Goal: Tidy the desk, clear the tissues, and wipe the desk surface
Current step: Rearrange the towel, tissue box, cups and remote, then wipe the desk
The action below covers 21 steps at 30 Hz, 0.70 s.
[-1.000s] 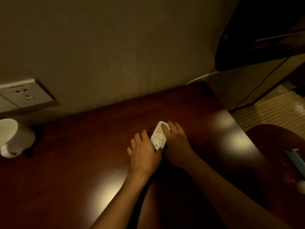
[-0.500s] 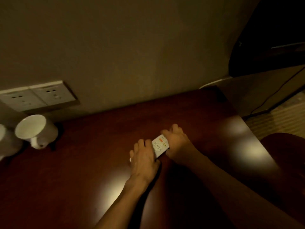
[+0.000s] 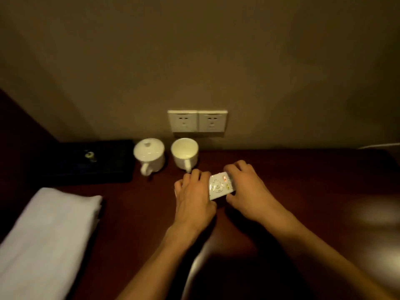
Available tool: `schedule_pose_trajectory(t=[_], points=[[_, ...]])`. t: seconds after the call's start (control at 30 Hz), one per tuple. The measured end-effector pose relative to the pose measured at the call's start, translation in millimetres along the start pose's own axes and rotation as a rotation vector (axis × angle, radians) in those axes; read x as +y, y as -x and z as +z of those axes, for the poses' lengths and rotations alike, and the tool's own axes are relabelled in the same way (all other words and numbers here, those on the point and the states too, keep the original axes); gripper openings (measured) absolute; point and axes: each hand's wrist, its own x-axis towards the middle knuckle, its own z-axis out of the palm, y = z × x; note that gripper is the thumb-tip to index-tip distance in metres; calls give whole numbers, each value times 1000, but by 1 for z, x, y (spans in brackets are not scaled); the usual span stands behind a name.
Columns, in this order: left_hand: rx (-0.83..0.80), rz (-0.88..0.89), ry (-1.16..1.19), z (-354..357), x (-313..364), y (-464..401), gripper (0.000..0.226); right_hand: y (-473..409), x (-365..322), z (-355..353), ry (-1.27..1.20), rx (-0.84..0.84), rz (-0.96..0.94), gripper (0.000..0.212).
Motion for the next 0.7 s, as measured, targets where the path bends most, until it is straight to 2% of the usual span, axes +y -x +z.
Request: schedule_pose_trajectory(t=[0.33,0.7], points=[[80,-99,85,-64,-135,14,63,-51,-141,41,36,10,-108,59],[79,-149,111,-81,-200,18,59,-74,-194,73,73,17,-122,49]])
